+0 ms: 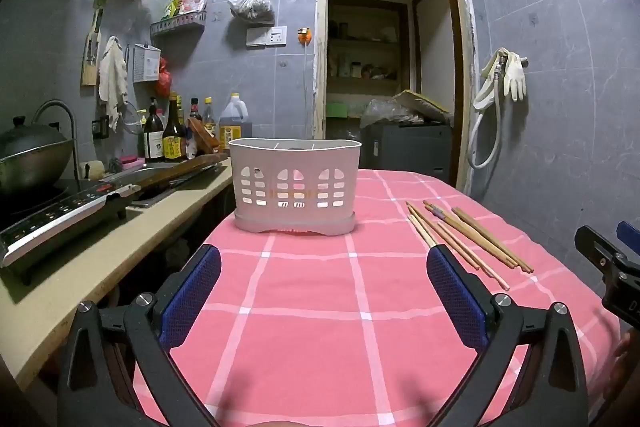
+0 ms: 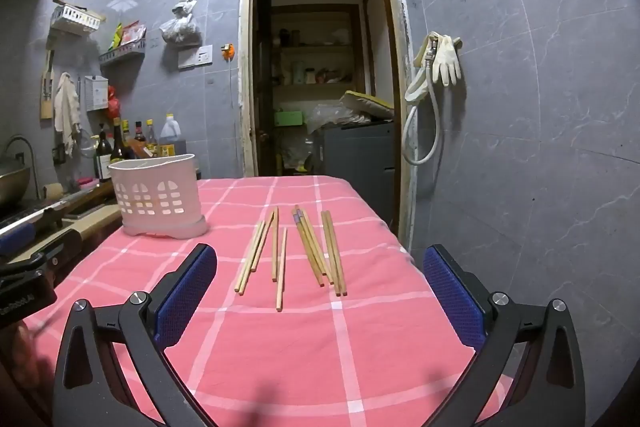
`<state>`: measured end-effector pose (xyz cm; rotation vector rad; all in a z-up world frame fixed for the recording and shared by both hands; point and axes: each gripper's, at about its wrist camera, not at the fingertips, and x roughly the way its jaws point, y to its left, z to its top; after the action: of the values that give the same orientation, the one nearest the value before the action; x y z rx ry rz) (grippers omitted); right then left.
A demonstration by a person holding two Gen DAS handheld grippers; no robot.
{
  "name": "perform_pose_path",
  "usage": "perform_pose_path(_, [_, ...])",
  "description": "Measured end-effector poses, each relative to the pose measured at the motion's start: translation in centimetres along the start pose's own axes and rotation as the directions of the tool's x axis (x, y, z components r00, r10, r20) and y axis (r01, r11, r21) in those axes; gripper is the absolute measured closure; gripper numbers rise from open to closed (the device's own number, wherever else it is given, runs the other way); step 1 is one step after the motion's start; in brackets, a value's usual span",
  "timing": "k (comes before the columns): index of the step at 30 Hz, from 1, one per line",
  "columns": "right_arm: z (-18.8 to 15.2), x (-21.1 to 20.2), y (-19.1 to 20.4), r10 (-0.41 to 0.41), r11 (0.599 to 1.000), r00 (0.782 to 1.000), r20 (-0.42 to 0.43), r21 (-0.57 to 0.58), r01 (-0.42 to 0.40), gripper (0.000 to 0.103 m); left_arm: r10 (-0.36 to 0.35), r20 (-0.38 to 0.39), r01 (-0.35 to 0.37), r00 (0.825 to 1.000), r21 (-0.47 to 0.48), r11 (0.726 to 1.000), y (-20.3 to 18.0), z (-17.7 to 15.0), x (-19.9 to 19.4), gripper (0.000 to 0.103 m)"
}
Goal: Organize utensils
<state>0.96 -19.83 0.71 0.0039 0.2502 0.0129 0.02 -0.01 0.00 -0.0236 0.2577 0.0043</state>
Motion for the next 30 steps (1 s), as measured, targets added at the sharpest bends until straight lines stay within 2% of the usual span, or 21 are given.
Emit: perform_pose_path(30, [-0.08, 0.10, 0.09, 0.000, 1.000, 1.000, 0.002, 0.000, 0.000, 0.000, -0.002, -0.001, 0.002, 1.000, -0.009, 1.000, 0.04, 0.00, 0.02, 0.002])
